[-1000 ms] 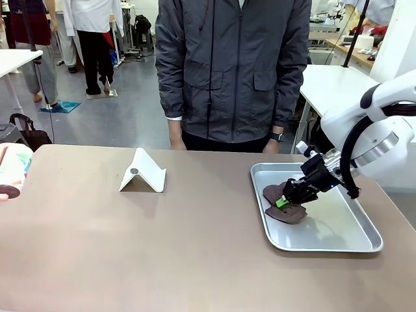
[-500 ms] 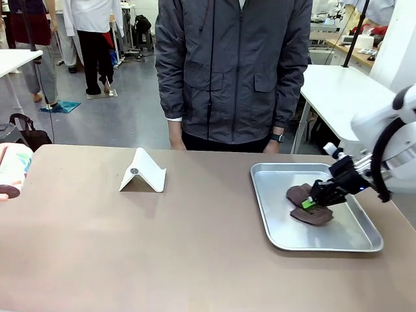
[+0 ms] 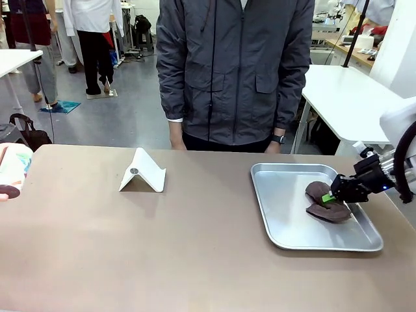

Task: Clean the surface of the table.
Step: Clean the area not pointed to by the person.

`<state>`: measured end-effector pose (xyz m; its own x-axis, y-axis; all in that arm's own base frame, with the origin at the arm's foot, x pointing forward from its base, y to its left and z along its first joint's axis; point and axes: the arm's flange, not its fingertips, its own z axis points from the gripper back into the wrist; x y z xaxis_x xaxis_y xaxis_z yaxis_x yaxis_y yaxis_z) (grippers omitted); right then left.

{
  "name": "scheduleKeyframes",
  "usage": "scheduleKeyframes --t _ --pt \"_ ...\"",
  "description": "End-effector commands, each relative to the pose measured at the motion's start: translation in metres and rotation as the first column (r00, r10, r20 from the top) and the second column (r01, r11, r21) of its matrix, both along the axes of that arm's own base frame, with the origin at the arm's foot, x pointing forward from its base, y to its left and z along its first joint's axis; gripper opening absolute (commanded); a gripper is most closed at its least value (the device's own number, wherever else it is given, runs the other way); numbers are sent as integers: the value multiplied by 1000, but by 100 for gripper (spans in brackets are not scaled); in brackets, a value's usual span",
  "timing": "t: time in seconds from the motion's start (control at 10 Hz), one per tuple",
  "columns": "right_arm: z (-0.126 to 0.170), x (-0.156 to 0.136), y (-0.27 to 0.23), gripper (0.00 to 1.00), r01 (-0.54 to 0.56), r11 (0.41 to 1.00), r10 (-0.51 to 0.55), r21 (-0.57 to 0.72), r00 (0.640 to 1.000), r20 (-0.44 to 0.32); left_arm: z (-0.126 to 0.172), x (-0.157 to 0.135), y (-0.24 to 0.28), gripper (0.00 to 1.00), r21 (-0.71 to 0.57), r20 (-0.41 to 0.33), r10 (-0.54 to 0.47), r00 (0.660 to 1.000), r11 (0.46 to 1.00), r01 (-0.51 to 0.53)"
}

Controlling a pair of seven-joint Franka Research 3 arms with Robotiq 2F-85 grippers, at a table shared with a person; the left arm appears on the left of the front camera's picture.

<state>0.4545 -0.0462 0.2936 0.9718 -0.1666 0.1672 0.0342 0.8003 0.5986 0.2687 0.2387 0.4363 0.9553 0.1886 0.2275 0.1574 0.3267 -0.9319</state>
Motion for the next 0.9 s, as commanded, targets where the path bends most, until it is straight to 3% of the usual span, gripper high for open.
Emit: scheduleKeyframes --t 0.0,0.2,0.3,0.6,0.7,0.8 --pt "1 6 2 7 16 994 -21 107 999 41 1 -3 -2 22 -1 1 -1 1000 1000 1" --pt "21 -1 -10 7 17 945 -43 325 997 71 1 -3 -2 22 -1 1 -1 1000 1000 1" --pt "34 -9 -16 7 4 887 -43 461 996 74 1 -3 -2 22 -1 1 -1 1000 1000 1" --pt "67 -35 -27 7 23 627 -41 778 999 4 1 -3 -2 22 -1 1 -1 1000 1000 1" --pt "76 -45 -33 7 89 540 -56 837 996 -70 1 -3 -2 22 -1 1 -1 1000 1000 1" --pt "83 -54 -37 7 113 483 -72 868 993 -89 1 -3 -2 22 -1 1 -1 1000 1000 1"
